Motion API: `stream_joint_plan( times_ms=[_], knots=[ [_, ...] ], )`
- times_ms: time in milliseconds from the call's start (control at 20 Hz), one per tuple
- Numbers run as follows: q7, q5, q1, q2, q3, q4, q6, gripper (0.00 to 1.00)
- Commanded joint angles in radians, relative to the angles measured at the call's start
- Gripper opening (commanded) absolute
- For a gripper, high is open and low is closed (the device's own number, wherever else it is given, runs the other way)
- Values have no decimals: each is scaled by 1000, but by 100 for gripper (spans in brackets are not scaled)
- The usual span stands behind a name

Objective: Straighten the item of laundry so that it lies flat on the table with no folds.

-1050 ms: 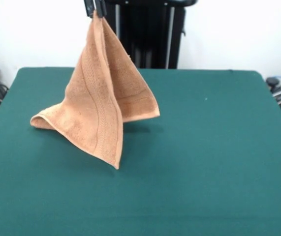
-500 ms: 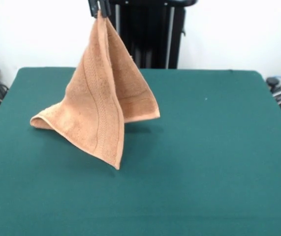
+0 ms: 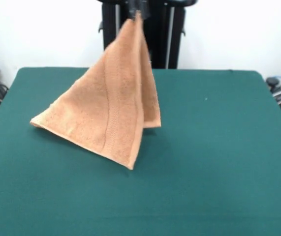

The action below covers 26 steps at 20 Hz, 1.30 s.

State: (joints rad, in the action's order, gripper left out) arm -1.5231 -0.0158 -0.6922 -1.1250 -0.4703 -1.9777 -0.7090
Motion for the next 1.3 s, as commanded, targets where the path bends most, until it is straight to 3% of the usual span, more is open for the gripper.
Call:
stream_joint_plan(
  times_ms=[50,350,1050,1200,1300],
  knots=[
    [-231,15,139,41,24,-52,63,0],
    [-302,33,240,49,78,-12,54,0],
    [-261,78,276,42,116,30,2,0],
    [-265,71,280,23,128,80,-89,0],
    [-280,72,277,-26,137,141,-224,0]
  ],
)
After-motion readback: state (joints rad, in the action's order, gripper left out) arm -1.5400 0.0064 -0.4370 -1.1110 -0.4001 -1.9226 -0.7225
